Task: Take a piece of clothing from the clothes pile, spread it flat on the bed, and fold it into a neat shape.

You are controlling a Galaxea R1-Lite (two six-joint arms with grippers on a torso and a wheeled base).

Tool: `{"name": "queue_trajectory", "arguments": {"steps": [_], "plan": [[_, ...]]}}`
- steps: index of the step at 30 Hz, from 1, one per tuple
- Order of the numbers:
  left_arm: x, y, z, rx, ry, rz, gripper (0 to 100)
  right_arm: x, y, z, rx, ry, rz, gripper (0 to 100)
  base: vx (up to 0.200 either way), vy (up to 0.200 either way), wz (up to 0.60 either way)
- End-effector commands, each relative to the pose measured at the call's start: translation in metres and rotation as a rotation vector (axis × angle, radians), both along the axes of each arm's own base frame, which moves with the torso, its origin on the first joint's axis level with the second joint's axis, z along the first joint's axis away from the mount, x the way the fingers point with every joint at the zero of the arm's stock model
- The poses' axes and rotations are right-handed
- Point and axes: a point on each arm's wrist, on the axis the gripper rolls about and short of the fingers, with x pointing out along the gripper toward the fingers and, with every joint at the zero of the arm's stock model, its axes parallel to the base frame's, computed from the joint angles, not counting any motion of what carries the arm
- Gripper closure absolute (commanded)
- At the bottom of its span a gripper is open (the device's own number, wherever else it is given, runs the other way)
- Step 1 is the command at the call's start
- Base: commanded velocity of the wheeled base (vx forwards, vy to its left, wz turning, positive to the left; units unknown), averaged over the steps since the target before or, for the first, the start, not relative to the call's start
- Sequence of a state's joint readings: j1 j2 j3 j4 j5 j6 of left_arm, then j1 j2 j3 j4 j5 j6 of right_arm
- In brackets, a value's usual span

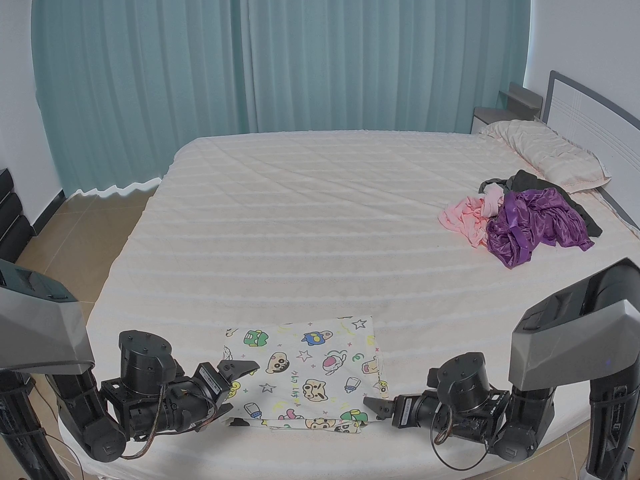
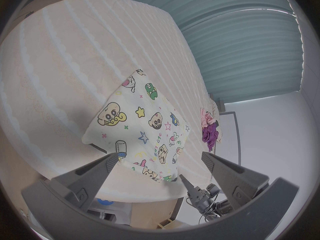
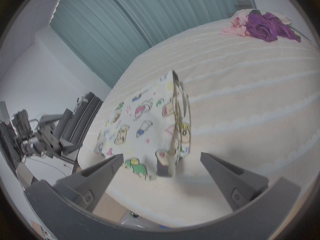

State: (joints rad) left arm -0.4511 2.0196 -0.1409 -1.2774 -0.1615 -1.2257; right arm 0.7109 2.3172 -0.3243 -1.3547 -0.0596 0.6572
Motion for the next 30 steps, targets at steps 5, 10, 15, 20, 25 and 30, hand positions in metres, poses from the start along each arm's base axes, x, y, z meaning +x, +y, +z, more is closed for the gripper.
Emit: {"name": "queue_trajectory", "arguments": {"steps": [5,10,15,20,25,30], "plan": [[-0.012,0.008,0.005,-0.034,0.031,0.037,0,0.065,-0.001,0.02,0.061,-0.115,-0.099,0,0.0,0.0,0.0],[-0.016,0.01,0.005,-0.025,0.036,0.041,0,0.122,0.014,0.02,0.046,-0.075,-0.111,0,0.0,0.0,0.0],[-0.016,0.012,0.007,-0.034,0.03,0.038,0,0.134,0.029,0.016,0.019,-0.058,-0.122,0,0.0,0.0,0.0],[-0.01,0.019,0.007,-0.053,0.037,0.053,0,0.126,0.03,0.013,-0.026,-0.084,-0.14,0,0.0,0.0,0.0],[-0.009,0.019,0.007,-0.055,0.035,0.049,0,0.138,0.025,0.017,-0.022,-0.104,-0.161,0,0.0,0.0,0.0],[-0.009,0.019,0.004,-0.029,0.023,0.028,0,0.146,0.02,0.011,-0.033,-0.098,-0.161,0,0.0,0.0,0.0]]}}
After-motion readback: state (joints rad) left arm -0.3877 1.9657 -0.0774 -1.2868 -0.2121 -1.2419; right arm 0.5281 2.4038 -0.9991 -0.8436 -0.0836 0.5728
